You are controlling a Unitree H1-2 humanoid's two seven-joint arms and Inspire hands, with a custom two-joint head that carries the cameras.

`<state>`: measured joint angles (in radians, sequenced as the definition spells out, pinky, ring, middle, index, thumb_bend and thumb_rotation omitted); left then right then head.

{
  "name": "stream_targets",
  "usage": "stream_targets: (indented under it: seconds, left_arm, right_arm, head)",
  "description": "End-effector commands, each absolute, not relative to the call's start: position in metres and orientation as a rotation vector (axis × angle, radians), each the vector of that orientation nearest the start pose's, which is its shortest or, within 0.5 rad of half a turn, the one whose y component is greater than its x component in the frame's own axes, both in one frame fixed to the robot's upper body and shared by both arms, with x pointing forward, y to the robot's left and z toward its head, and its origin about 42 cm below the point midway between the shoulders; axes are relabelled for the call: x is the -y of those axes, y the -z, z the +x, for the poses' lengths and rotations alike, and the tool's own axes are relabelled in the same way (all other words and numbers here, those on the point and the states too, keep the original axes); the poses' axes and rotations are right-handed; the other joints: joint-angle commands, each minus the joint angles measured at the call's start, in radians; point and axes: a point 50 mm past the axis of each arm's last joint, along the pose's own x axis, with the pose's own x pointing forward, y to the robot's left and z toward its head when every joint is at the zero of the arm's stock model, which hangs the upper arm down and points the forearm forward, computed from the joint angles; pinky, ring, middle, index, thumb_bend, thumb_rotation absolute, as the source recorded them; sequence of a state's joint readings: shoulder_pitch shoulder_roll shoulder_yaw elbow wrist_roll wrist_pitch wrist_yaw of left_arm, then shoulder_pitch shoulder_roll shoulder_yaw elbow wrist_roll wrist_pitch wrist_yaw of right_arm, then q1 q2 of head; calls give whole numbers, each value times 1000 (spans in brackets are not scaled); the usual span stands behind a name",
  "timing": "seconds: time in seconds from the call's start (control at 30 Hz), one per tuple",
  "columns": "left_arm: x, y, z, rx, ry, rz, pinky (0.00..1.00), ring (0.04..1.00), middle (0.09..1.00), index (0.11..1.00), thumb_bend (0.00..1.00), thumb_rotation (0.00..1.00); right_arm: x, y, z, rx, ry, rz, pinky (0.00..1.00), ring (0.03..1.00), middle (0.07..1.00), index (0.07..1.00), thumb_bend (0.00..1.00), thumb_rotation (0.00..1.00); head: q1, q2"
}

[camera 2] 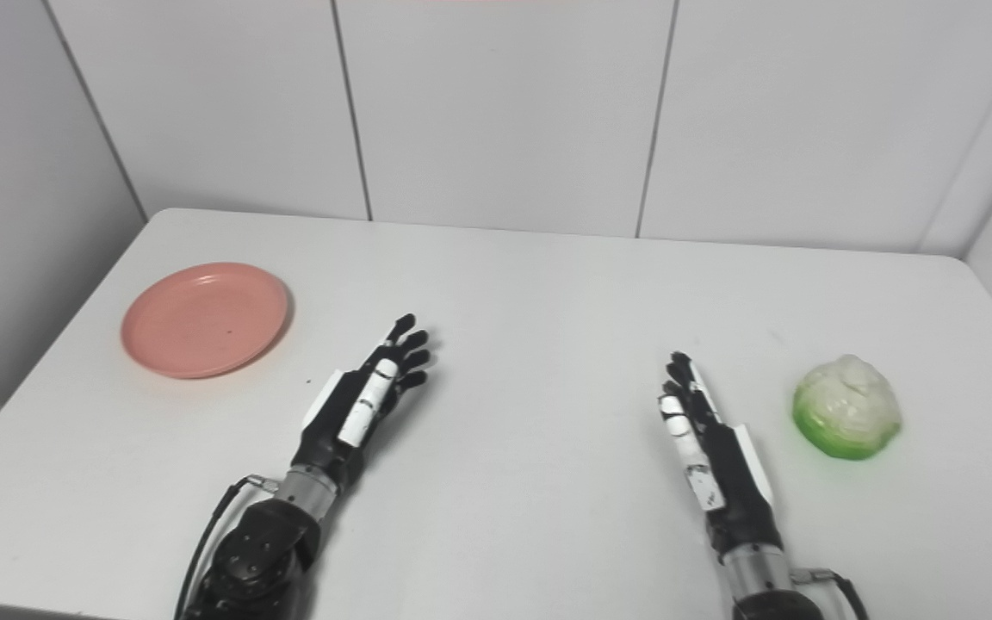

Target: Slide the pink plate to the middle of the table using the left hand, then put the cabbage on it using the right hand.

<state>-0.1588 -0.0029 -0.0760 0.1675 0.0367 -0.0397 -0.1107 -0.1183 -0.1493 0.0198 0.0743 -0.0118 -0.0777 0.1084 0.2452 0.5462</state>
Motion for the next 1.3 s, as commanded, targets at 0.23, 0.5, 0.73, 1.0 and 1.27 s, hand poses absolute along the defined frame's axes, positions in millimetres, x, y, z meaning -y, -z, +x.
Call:
stream_targets:
  seconds: [0.23, 0.5, 0.73, 1.0, 1.27]
  left_arm:
    - [-140, -55, 317, -97, 235, 55, 909, 939, 954, 956, 457, 1000]
    - [-137, -50, 318, -84, 238, 70, 907, 937, 950, 951, 469, 1000]
    - [-135, -50, 318, -83, 244, 72, 910, 939, 953, 955, 482, 1000]
    - [-137, -52, 318, -88, 240, 57, 916, 941, 954, 955, 470, 1000]
    - [-141, -56, 317, -96, 241, 35, 920, 947, 961, 962, 461, 998]
  right_arm:
    - [265, -91, 315, 91, -139, -138, 1000, 968, 982, 990, 314, 1000]
    - [265, -91, 314, 83, -133, -125, 1000, 974, 983, 992, 319, 1000]
    - [266, -94, 312, 84, -131, -124, 1000, 976, 979, 990, 297, 1000]
    - [264, -96, 311, 89, -130, -125, 1000, 971, 979, 990, 272, 1000]
    - [261, -96, 312, 95, -136, -109, 1000, 976, 986, 996, 262, 1000]
  head:
    - [134, -91]
    - [134, -107]
    - [137, -100]
    - [125, -95]
    - [122, -86]
